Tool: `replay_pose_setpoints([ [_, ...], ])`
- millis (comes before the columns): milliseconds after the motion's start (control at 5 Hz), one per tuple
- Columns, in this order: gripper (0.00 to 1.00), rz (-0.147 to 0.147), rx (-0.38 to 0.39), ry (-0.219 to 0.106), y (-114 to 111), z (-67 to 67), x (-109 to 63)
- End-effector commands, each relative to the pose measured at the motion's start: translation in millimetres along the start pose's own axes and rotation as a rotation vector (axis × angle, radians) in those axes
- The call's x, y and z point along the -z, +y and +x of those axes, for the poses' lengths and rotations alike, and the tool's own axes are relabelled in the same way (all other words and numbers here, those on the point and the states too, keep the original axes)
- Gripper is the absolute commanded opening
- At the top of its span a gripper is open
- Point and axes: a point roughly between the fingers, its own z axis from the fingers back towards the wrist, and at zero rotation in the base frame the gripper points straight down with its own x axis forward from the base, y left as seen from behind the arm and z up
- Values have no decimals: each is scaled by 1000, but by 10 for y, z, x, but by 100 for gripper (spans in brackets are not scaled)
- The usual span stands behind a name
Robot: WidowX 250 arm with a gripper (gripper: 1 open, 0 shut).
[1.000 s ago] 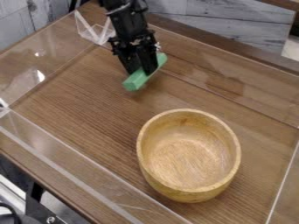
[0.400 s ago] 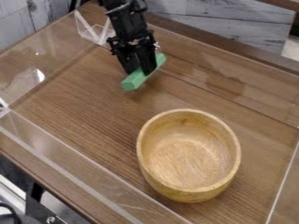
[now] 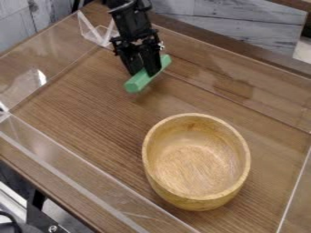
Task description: Remove the green block from inside the brown bowl and put it on the table
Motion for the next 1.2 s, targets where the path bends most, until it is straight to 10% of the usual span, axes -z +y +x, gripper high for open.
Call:
replay_pose_setpoints([
  [0,0,28,17,-46,-6,61,-210],
  [1000,0,16,16,-9,-6,23,-258],
])
